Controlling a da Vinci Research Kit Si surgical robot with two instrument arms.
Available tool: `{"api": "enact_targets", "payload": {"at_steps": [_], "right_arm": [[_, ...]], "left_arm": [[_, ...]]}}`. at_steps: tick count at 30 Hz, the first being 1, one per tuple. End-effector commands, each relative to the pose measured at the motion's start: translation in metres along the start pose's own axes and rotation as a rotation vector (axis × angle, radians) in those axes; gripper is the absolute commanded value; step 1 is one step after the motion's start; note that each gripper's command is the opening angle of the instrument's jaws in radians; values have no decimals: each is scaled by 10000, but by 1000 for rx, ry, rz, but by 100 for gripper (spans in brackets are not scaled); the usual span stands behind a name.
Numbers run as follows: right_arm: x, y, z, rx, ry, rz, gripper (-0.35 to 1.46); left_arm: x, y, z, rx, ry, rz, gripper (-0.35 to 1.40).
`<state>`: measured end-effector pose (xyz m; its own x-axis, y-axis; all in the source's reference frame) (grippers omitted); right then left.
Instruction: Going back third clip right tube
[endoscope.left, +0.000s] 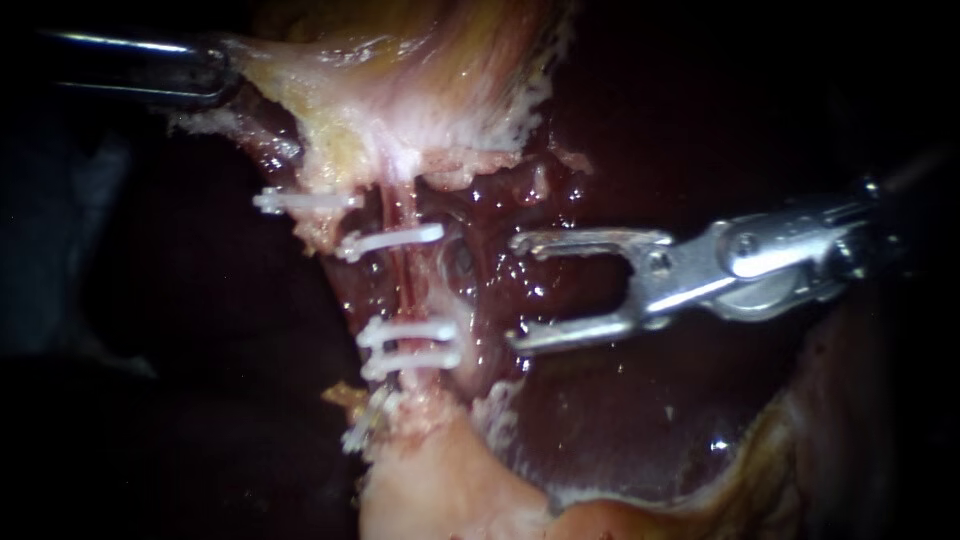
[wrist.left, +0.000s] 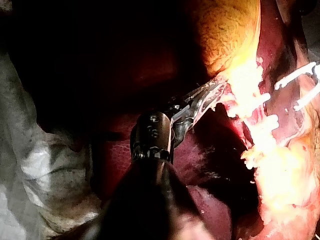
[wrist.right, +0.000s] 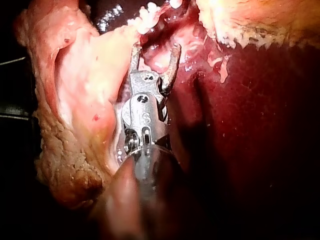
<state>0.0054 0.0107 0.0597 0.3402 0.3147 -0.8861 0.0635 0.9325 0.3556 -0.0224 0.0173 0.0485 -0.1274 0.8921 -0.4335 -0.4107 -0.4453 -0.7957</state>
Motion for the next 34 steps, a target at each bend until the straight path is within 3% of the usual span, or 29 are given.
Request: {"api": "enact_targets", "payload": {"at_steps": [1, 11, 25, 34], "right_arm": [[-1, 0, -4, 3, -1, -2, 50], [-6, -3, -17, 8, 0, -6, 50], [-6, -3, -18, 8, 0, -6, 50], [-5, -4, -19, 9, 0, -6, 50]], "left_arm": [[0, 0, 0, 0, 0, 0, -35], [-3, 0, 8, 5, 3, 2, -35], [-34, -8, 72, -10, -7, 22, -35], [-34, -8, 74, -13, -8, 23, -35]]}}
